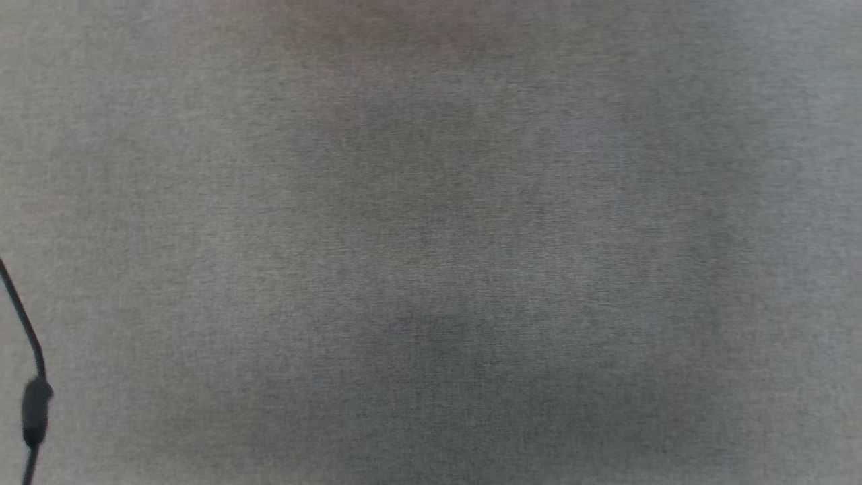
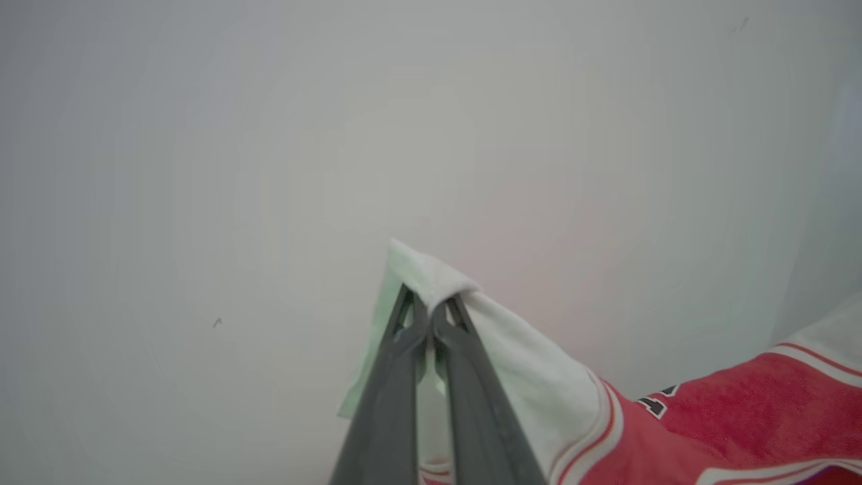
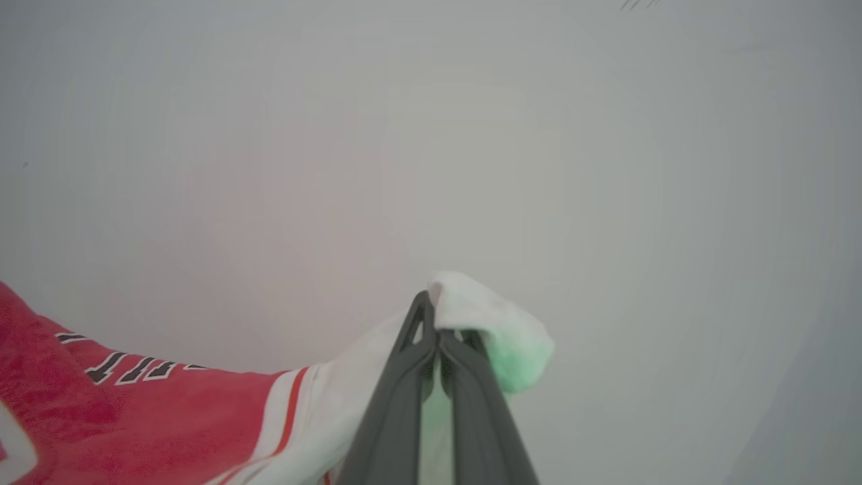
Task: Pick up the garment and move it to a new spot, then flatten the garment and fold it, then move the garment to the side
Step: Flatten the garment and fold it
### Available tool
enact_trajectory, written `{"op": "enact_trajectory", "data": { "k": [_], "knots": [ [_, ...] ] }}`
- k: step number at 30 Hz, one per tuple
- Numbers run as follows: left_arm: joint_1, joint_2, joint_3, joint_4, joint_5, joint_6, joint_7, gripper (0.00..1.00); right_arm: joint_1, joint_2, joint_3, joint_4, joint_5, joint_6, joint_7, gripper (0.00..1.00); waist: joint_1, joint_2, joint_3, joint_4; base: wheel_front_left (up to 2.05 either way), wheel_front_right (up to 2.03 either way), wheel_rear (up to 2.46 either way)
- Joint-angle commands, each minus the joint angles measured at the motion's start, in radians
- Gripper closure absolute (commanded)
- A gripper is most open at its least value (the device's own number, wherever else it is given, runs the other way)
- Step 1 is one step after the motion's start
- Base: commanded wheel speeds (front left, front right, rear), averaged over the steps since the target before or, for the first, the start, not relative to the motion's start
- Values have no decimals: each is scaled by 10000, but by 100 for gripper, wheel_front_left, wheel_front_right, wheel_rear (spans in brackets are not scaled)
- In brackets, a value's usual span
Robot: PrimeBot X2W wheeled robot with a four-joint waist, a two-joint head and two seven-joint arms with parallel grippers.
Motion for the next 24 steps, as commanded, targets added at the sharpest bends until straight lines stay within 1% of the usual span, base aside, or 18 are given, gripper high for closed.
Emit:
{"op": "enact_trajectory", "data": {
  "k": [1,2,5,7,10,13,16,19,24],
  "knots": [
    [357,47,-133,247,120,-102,25,100,126,210,-38,291,-158,-3,-115,100,0,-1,61,115,0,0,0],
    [491,57,-267,368,227,-127,7,100,245,272,-72,559,-222,-3,-73,100,0,-1,55,142,0,0,0],
    [1134,-31,-425,796,-77,-220,352,100,643,439,70,1274,-233,-3,26,100,0,-1,-18,212,0,0,0],
    [1540,42,-680,1022,-2,-249,646,100,1003,674,310,1688,-7,-3,168,100,0,-1,-107,272,0,0,0],
    [2291,19,-1046,1270,-83,-262,1287,100,1510,805,664,2245,535,-3,559,100,0,-1,-303,351,0,0,0],
    [2941,33,-1478,1290,-82,-273,2089,100,2055,826,1074,2465,1318,-3,980,100,0,-1,-538,415,0,0,0],
    [3601,225,-1806,1083,-247,-278,2953,100,2664,770,1616,2293,2159,-3,1501,100,0,-1,-824,438,0,0,0],
    [4242,437,-2043,659,-471,-278,3592,100,3378,605,2157,1830,3163,-3,2179,100,0,-1,-1146,430,0,0,0],
    [5321,897,-2270,-275,-782,-260,4359,100,4863,-132,3206,324,4646,-3,3479,100,0,-1,-1648,445,0,0,0]
  ]
}}
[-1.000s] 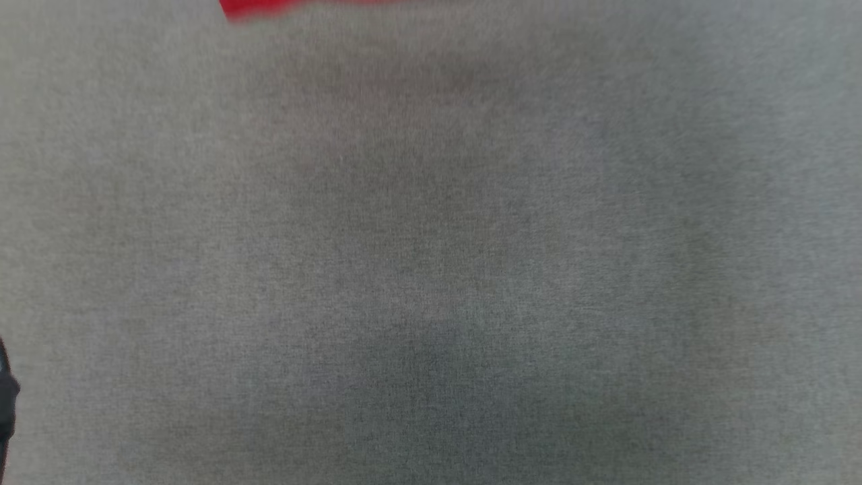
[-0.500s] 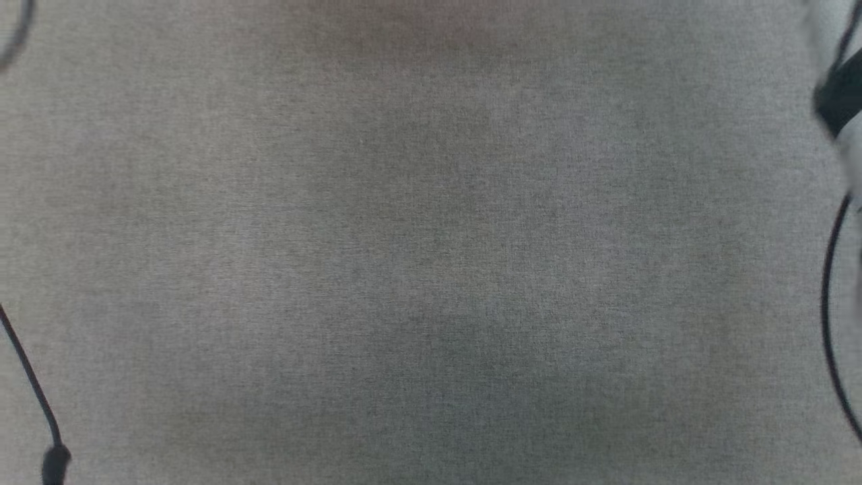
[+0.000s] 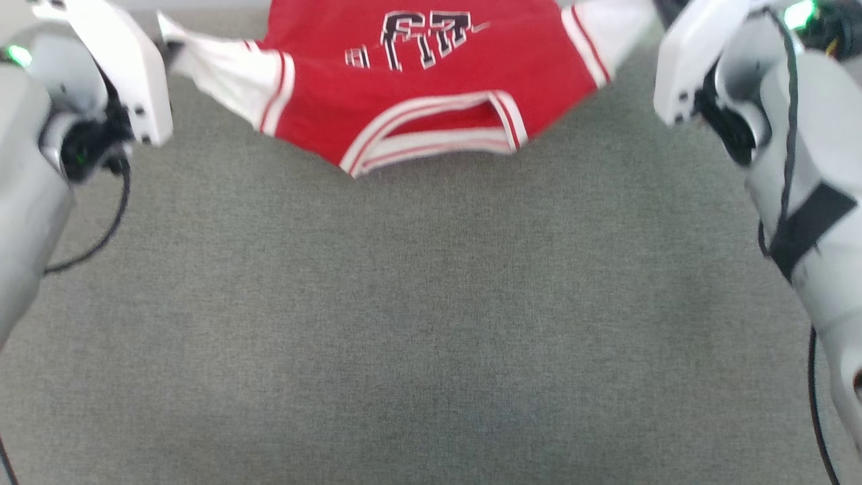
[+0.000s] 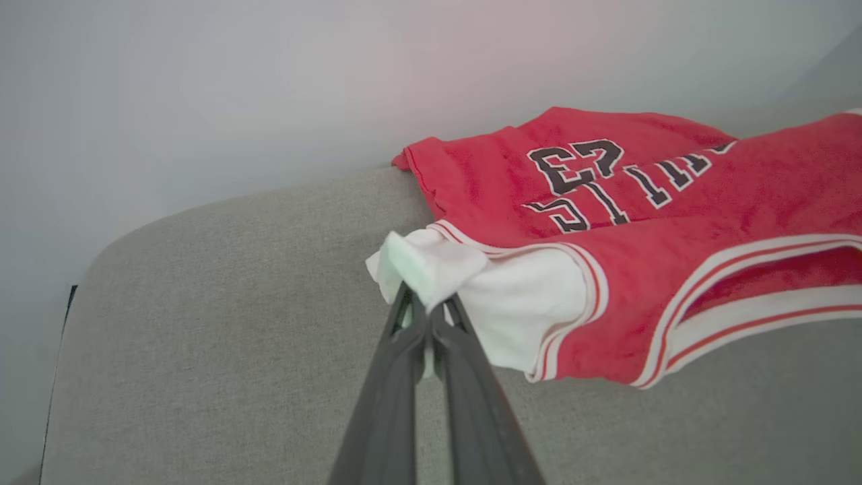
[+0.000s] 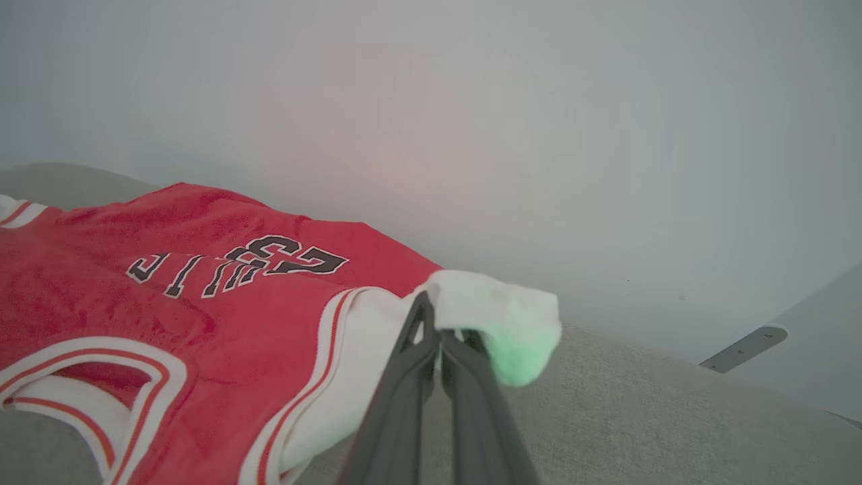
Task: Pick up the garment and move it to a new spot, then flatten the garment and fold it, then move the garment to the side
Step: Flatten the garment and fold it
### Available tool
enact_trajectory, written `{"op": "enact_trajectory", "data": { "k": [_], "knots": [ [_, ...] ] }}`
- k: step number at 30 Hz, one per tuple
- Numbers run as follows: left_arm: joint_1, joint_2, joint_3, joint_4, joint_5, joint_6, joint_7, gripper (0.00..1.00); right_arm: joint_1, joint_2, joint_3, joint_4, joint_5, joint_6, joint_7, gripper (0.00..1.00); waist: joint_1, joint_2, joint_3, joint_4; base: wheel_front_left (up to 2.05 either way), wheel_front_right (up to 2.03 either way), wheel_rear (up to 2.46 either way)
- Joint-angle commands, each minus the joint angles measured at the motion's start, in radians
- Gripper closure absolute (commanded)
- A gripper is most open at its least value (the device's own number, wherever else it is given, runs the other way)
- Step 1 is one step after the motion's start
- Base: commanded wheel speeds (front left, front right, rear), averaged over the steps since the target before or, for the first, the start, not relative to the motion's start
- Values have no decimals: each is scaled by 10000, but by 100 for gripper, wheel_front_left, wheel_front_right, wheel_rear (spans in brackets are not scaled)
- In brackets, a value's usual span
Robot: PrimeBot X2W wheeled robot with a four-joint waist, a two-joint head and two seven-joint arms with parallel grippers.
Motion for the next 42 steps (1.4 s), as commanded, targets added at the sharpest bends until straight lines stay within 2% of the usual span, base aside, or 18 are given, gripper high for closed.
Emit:
{"op": "enact_trajectory", "data": {
  "k": [1,4,7,12,16,21,28,36,42],
  "knots": [
    [452,239,-33,-371,-96,82,112,100,681,-252,302,-584,525,-3,465,100,0,0,-315,-3,0,0,0],
    [968,489,-84,-962,-221,293,287,100,1321,-723,577,-1358,997,-3,978,100,0,0,-516,3,0,0,0],
    [1722,982,-59,-2073,-430,809,276,100,2400,-1341,741,-2579,1647,-3,1606,100,0,0,-794,10,0,0,0],
    [3242,1968,9,-4435,-681,2110,-57,100,4166,-2214,467,-4408,1931,-3,2279,100,0,0,-1086,10,0,0,0],
    [4474,2740,38,-6395,-884,3188,-488,100,5547,-2465,-181,-5700,1966,-3,2753,100,0,0,-1185,-8,0,0,0],
    [5810,3616,-41,-8378,-1296,4360,-623,100,7168,-2519,-1061,-7262,1707,-3,3863,100,0,0,-1245,-11,0,0,0],
    [7107,4366,-100,-10485,-1849,5592,-839,100,9333,-2162,-2320,-9483,1341,-3,5669,100,0,0,-1194,49,0,0,0],
    [8254,4788,-237,-11681,-2224,6397,-1308,100,11527,-1691,-3327,-11504,1205,-2,7478,100,0,0,-1082,149,0,0,0],
    [8884,4788,-305,-12010,-2483,6659,-1579,100,12541,-1382,-3768,-12346,1112,-2,8244,100,0,0,-974,236,0,0,0]
  ]
}}
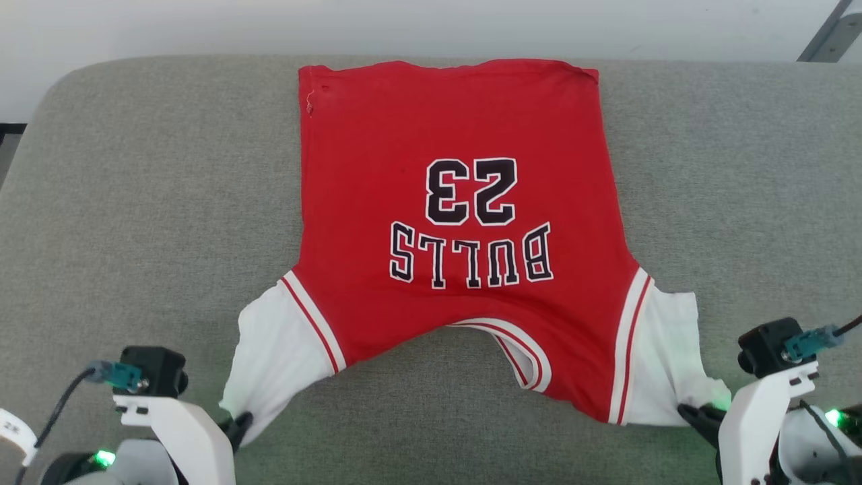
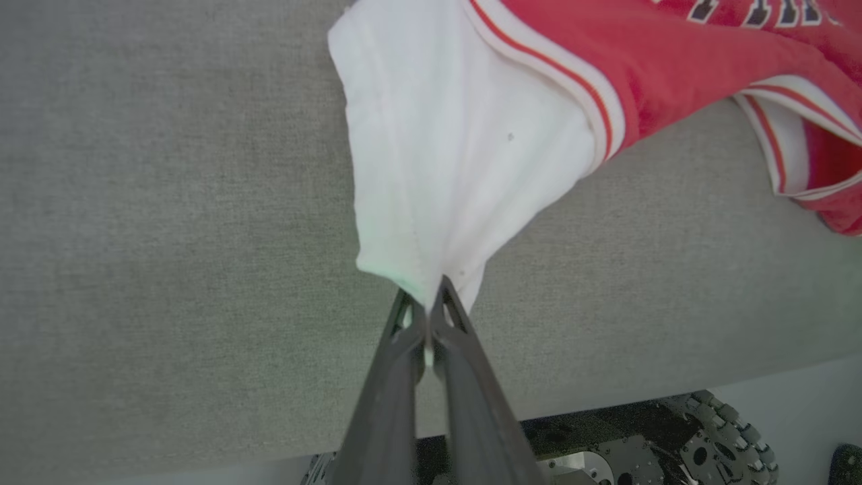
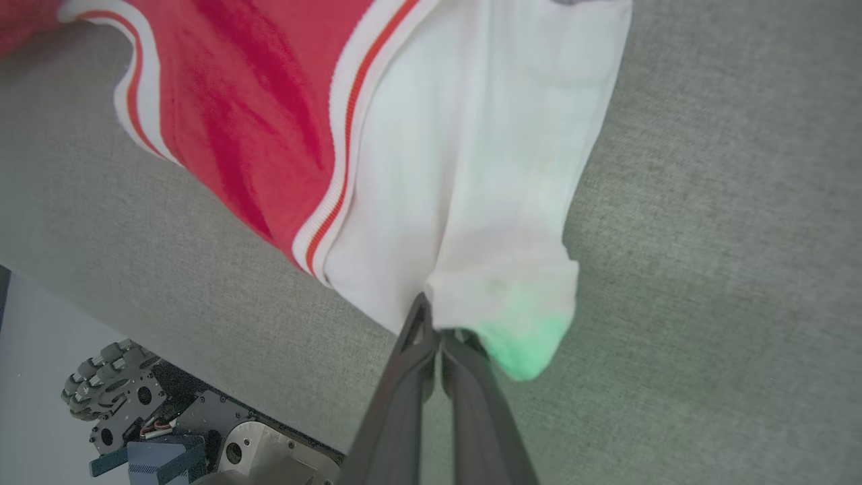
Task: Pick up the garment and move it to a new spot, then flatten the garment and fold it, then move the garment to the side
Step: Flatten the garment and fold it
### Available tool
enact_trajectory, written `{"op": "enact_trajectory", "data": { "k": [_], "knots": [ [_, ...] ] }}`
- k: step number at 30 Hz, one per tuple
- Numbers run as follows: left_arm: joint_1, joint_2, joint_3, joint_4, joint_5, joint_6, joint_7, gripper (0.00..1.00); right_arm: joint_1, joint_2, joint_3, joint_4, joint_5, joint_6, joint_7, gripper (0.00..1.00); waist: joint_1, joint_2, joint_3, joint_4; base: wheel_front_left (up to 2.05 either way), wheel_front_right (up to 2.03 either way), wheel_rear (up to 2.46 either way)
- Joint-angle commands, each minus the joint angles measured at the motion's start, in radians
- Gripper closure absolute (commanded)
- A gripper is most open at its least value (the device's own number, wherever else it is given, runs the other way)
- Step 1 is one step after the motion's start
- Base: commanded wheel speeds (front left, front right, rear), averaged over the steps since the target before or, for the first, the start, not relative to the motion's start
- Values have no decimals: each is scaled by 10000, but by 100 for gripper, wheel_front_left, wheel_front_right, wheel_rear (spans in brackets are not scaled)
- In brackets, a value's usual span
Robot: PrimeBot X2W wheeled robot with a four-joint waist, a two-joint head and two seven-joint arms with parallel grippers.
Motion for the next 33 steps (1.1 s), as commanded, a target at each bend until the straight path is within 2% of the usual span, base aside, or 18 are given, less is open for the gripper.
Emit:
{"op": "enact_trajectory", "data": {
  "k": [1,12,22,24,25,26,33],
  "knots": [
    [272,-77,-42,-67,-91,63,-94,100,281,94,-110,-191,-96,0,213,100,0,0,39,52,0,0,0],
    [811,-607,-203,346,-274,-75,-446,100,753,306,-172,-341,-184,0,578,100,0,0,-14,207,0,0,0],
    [1140,-1222,-255,1126,-275,-478,-918,100,920,341,-251,-346,-247,0,562,100,0,0,-298,449,0,0,0],
    [1115,-1297,-220,1239,-215,-530,-1026,100,846,331,-282,-360,-371,0,474,68,0,0,-346,497,0,0,0],
    [1103,-1333,-234,1291,-198,-571,-1027,100,773,357,-338,-385,-424,0,398,13,0,0,-377,526,0,0,0],
    [1091,-1350,-247,1346,-197,-581,-1019,100,694,389,-398,-395,-481,0,355,0,0,0,-396,548,0,0,0],
    [736,-1708,-226,1681,47,-831,-1157,100,64,566,-743,-768,-849,0,95,0,0,0,-419,756,0,0,0]
  ]
}}
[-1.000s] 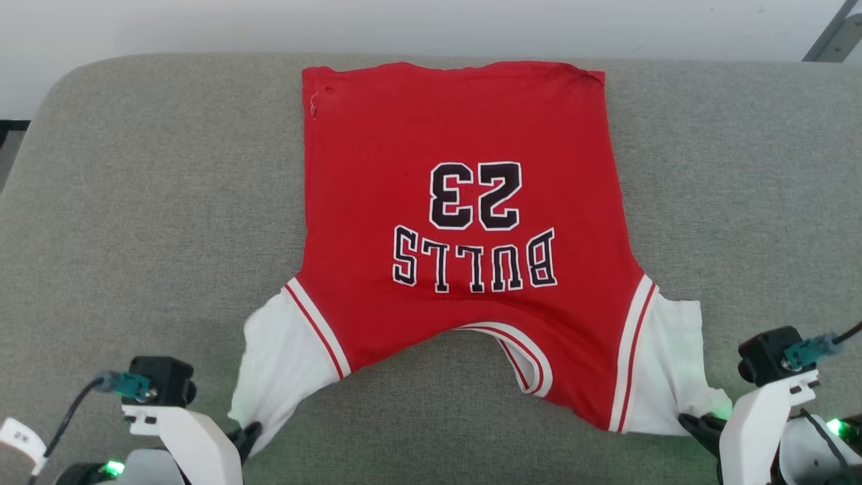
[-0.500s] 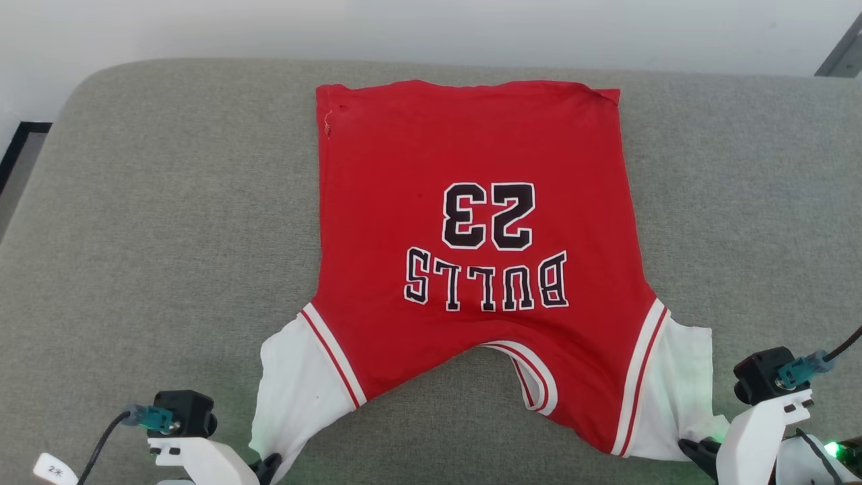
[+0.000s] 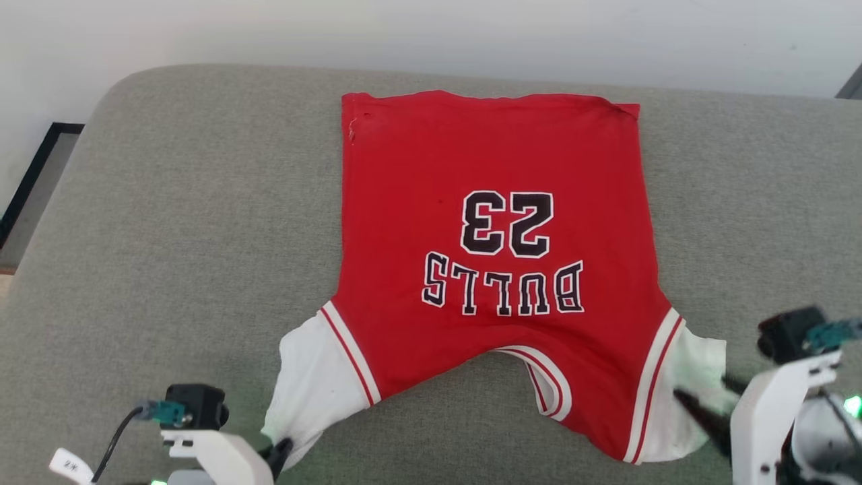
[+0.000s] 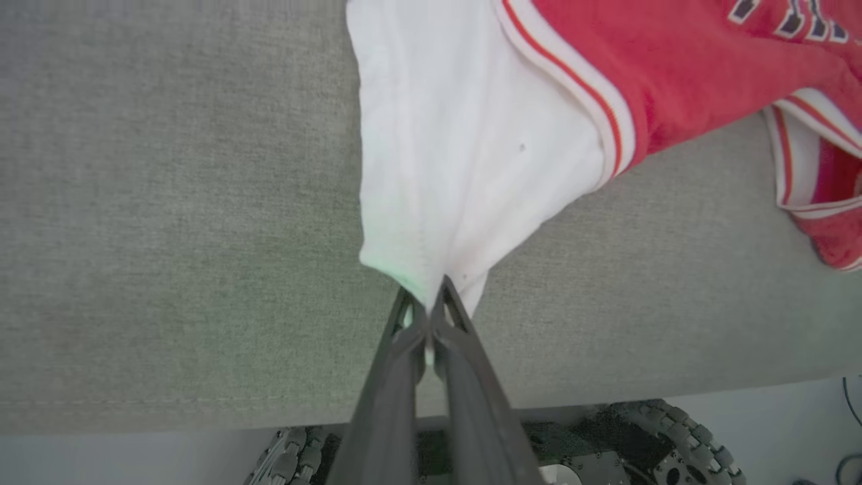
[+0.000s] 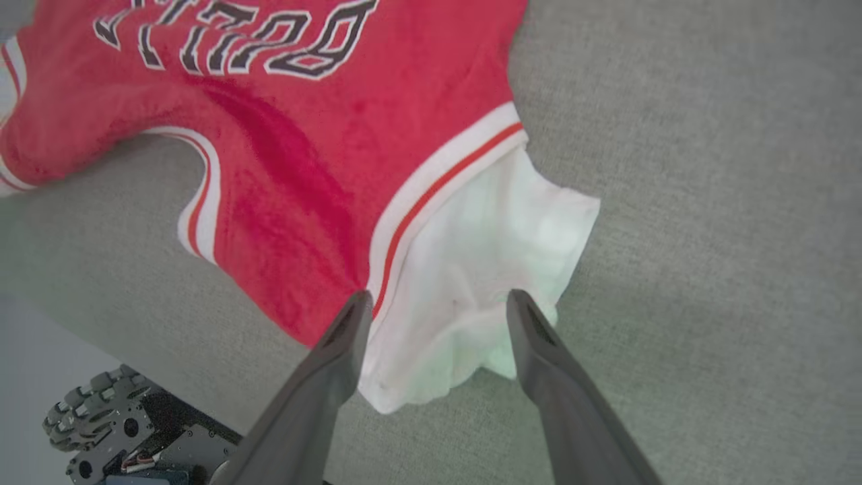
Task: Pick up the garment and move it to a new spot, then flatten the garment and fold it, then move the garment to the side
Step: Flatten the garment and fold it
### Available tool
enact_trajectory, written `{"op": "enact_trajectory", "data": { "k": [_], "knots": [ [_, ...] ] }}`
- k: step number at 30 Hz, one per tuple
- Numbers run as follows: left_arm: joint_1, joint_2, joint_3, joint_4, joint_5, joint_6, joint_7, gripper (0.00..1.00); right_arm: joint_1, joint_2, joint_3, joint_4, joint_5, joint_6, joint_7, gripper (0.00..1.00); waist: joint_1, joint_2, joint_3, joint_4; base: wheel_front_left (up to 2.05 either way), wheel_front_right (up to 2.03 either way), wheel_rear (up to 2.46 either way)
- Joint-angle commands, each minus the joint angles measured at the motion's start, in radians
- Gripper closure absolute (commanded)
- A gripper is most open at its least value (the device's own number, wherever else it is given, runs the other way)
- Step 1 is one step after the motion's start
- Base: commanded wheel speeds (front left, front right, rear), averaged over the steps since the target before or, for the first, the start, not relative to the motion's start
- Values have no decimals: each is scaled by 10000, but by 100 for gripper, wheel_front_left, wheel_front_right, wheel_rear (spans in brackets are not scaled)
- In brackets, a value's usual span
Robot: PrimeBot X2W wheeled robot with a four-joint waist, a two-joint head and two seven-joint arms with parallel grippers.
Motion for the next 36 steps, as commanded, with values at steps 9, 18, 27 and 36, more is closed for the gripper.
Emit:
{"op": "enact_trajectory", "data": {
  "k": [9,18,27,36],
  "knots": [
    [-676,-633,25,586,503,-481,-265,100,-2466,179,-246,427,-1069,-2,-1254,0,0,-1,393,323,0,0,0],
    [-1351,-1321,-10,1270,874,-1110,-293,100,-5185,-212,-315,2980,-1616,-3,-2819,0,0,-1,1078,920,0,0,0],
    [-2022,-2226,-56,2119,1042,-1939,-317,100,-7918,-834,-375,6613,-2139,-3,-3108,0,0,-1,1943,1899,0,0,0],
    [-2656,-3147,-136,3116,1238,-2802,-396,100,-10154,-1295,-693,9698,-2575,-3,-2535,0,0,-1,2790,2973,0,0,0]
  ]
}}
